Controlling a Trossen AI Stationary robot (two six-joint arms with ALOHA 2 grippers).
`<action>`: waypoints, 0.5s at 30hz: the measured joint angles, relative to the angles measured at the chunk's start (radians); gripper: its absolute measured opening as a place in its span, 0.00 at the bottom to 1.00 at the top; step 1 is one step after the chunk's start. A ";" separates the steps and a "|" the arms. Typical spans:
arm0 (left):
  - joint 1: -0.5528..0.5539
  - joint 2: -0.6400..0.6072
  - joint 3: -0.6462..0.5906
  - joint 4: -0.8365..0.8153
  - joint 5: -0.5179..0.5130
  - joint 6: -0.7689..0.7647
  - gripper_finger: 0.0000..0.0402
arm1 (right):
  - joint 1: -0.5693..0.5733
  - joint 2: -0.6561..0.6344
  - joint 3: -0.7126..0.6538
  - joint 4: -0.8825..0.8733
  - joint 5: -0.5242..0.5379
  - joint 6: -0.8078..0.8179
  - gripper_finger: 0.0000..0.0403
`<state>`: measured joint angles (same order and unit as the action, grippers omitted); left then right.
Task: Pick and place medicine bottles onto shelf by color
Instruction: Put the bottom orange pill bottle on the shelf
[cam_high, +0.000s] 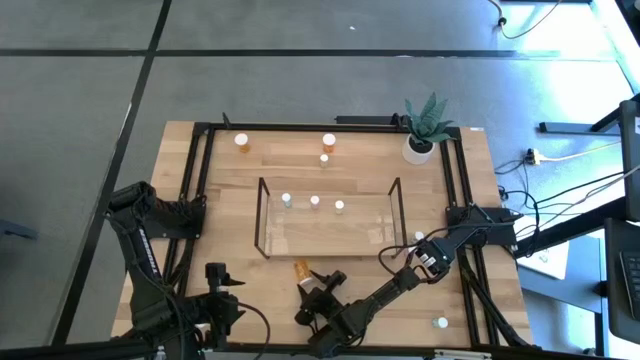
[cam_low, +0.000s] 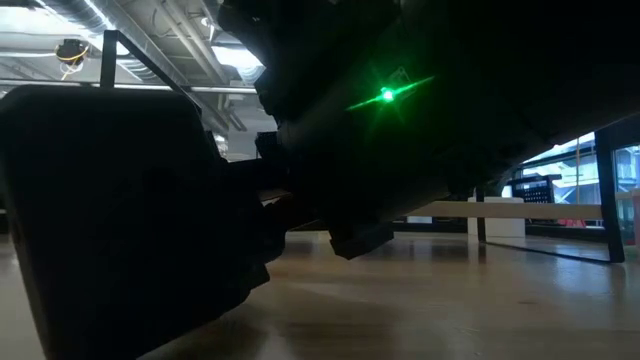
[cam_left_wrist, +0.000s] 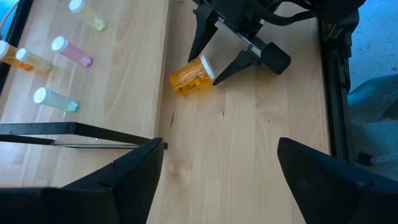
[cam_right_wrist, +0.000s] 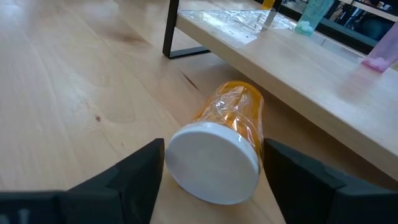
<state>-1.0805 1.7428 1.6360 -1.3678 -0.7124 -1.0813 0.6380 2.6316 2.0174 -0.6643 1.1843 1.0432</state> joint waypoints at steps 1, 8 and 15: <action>0.000 0.000 0.000 0.000 0.000 0.000 0.77 | 0.000 0.000 0.000 0.000 0.000 0.000 0.66; 0.000 0.000 0.000 0.000 0.000 0.000 0.77 | 0.000 0.000 0.000 0.000 0.000 0.000 0.66; 0.000 0.000 0.000 0.000 0.000 0.000 0.77 | 0.000 0.000 0.000 0.000 -0.005 0.003 0.66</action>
<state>-1.0805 1.7428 1.6360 -1.3675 -0.7126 -1.0813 0.6380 2.6316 2.0174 -0.6643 1.1788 1.0461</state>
